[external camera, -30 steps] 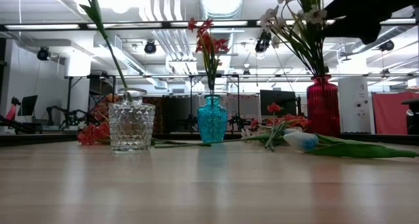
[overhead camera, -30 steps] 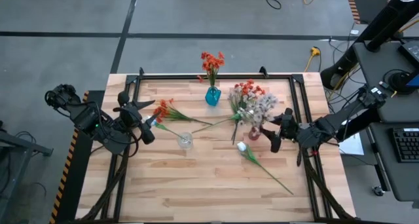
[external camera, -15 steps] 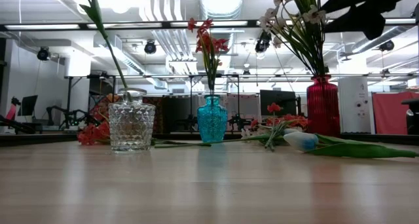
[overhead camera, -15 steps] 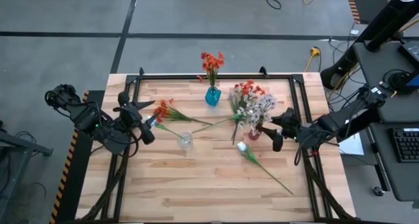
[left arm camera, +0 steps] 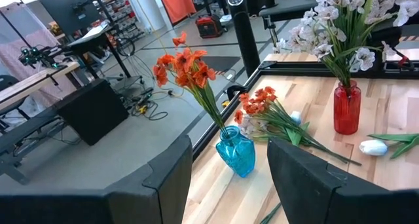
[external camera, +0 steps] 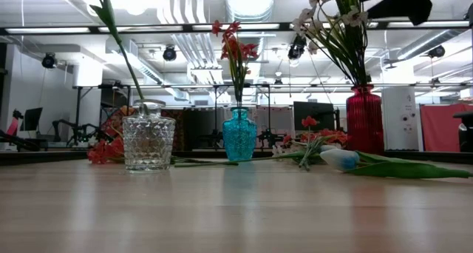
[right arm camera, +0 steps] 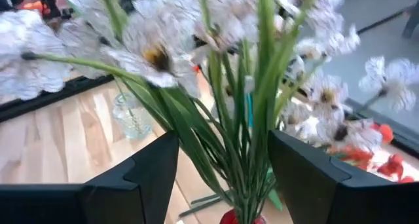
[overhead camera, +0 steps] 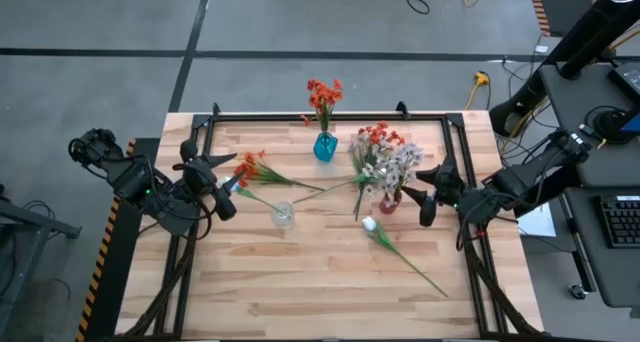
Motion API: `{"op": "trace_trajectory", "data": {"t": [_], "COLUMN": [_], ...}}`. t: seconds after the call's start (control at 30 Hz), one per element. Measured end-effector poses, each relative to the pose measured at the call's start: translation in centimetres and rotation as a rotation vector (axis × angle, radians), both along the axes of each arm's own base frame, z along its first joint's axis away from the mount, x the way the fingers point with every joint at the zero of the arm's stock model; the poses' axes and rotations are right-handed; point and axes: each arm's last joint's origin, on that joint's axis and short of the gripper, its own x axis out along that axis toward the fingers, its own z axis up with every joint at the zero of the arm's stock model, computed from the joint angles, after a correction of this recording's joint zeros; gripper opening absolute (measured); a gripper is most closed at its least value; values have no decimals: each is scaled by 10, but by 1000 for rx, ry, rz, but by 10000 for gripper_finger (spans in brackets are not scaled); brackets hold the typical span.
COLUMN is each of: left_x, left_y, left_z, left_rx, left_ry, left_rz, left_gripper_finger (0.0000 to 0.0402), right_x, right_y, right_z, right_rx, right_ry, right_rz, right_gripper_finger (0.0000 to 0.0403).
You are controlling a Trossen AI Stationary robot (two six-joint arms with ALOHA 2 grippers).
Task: Sort flowers into vase by color
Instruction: Put the bottom white flowers into the red vase
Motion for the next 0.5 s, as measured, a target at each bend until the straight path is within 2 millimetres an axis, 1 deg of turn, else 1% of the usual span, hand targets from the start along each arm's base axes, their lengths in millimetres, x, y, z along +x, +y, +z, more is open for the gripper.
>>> {"op": "trace_trajectory", "data": {"t": [0.3,0.4,0.5], "left_x": [0,0,0], "left_y": [0,0,0], "left_z": [0,0,0], "left_rx": [0,0,1], "left_ry": [-1,-1,-1], "left_rz": [1,1,1], "left_gripper_finger": [182,182,182], "right_x": [20,27,31], "right_y": [11,15,17], "right_z": [13,18,27], "right_rx": [-99,-121,-103], "right_ry": [83,121,145], "right_rz": [23,22,-6], "right_gripper_finger": [207,190,160]}}
